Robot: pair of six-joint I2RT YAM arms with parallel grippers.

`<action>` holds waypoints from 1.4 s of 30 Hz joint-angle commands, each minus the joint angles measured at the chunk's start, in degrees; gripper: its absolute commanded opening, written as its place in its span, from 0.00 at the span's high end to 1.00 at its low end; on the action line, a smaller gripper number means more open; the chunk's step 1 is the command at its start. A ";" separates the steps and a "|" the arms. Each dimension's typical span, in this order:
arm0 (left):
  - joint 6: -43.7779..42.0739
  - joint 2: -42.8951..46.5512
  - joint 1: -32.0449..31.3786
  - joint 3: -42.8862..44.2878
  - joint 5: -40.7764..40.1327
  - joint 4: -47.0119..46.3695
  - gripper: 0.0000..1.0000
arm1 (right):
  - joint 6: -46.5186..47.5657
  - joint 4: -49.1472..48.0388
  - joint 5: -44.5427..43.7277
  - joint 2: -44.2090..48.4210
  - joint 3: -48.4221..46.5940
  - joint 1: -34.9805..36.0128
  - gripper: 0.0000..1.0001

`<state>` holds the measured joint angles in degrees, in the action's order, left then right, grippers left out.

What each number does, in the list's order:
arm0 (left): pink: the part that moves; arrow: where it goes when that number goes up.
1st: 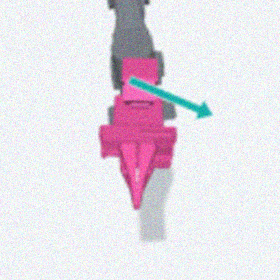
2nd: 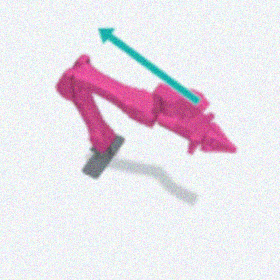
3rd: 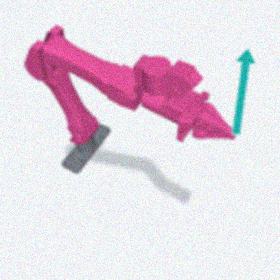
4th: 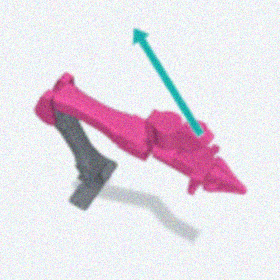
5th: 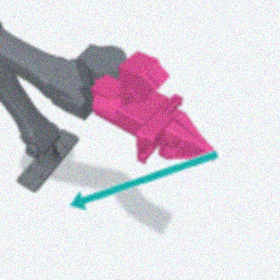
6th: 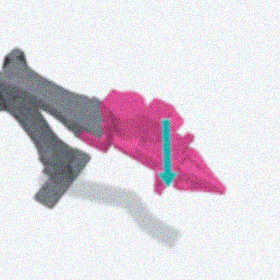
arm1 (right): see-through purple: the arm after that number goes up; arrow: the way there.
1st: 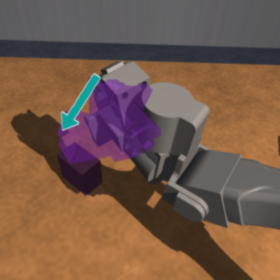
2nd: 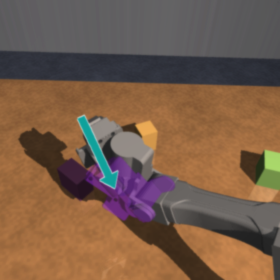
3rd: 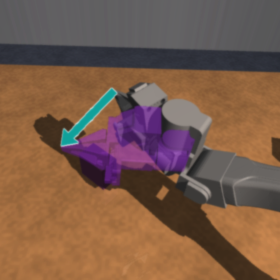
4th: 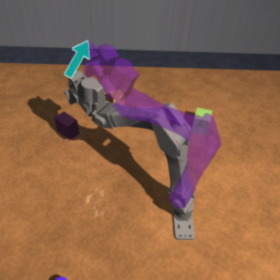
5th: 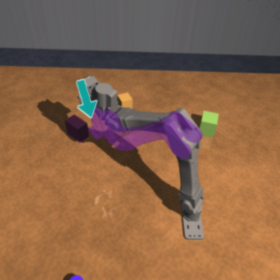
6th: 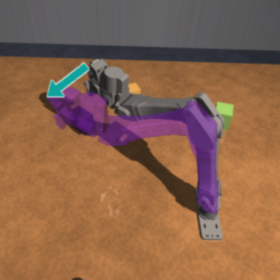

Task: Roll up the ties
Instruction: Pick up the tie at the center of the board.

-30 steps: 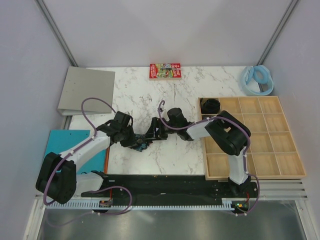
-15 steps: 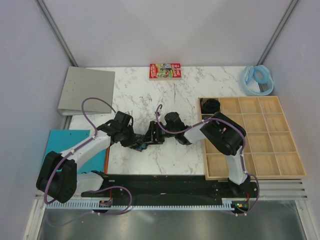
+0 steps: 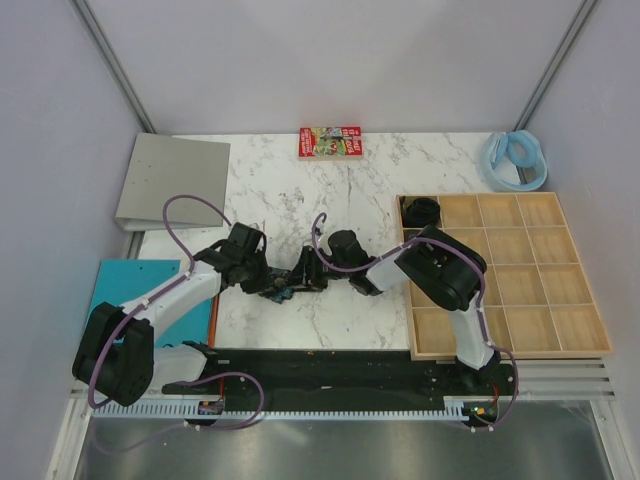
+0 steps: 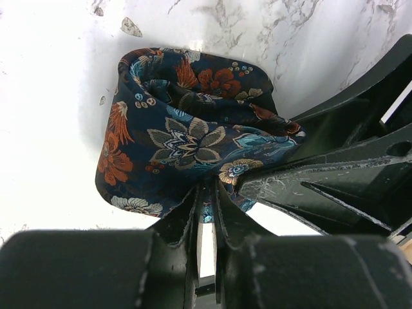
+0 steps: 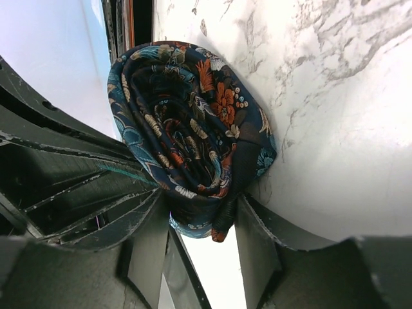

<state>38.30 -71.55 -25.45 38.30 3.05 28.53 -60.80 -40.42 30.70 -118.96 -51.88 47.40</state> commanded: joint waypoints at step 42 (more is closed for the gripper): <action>-8.60 16.26 1.28 12.85 -7.27 18.05 0.31 | -3.28 12.29 -5.30 6.01 1.08 2.79 1.00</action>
<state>33.04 -56.73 -24.47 50.65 -1.87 45.41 -65.71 -33.28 26.83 -116.16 -51.40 49.78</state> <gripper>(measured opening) 0.688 0.319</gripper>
